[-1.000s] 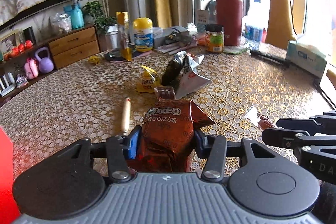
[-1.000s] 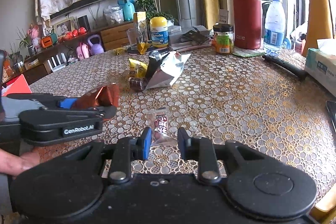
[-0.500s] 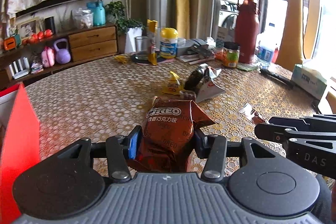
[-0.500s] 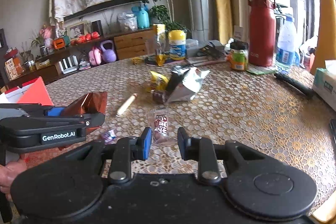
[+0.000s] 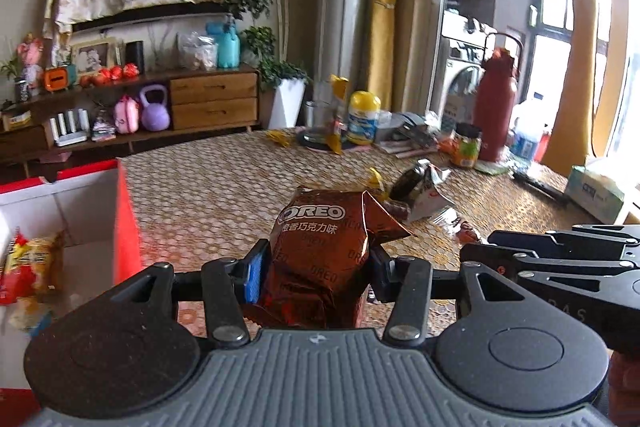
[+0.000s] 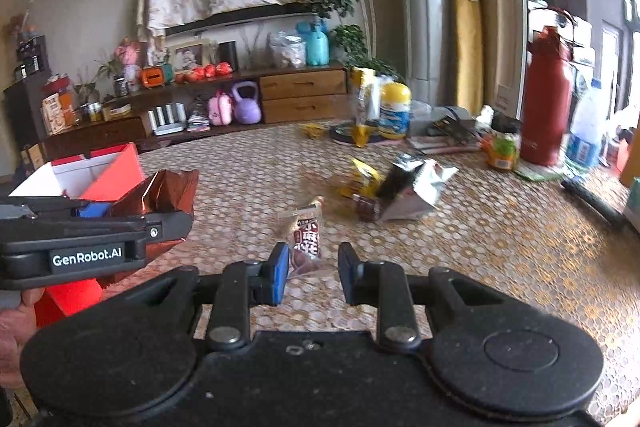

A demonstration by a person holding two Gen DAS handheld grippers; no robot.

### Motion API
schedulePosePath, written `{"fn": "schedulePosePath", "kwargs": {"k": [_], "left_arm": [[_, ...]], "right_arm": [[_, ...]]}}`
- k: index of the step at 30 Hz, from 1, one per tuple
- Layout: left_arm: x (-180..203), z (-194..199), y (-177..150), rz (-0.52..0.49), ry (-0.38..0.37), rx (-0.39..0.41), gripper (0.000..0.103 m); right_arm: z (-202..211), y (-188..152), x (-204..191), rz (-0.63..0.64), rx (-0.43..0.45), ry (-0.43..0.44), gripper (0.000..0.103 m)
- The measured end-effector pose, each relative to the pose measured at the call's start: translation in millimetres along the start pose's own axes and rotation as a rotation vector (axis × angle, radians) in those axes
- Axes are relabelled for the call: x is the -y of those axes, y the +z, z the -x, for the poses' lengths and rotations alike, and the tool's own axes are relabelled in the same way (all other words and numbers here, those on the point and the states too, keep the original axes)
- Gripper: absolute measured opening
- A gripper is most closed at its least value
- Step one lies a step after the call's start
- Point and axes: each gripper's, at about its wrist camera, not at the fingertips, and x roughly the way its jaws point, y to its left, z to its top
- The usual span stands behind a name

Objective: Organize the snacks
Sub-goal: 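Carry the Oreo bag with the left tool over the box, then lower the Oreo bag into the box and open the left tool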

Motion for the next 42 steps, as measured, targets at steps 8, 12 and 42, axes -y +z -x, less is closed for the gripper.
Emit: {"fn": "schedulePosePath", "kwargs": {"k": [8, 12, 42], "left_arm": [[-36.4, 27.0, 3.5, 0.06, 0.065, 0.037, 0.049], [-59.1, 37.9, 4.7, 0.092, 0.105, 0.048, 0.049], [-198.8, 50.0, -23.1, 0.286, 0.37, -0.157, 0.049]], "right_arm": [[-1.5, 13.5, -43.7, 0.079, 0.023, 0.088, 0.025], [-5.1, 20.9, -69.9, 0.123, 0.031, 0.144, 0.025], [-91.9, 77.7, -222.5, 0.327, -0.106, 0.421, 0.025]]}}
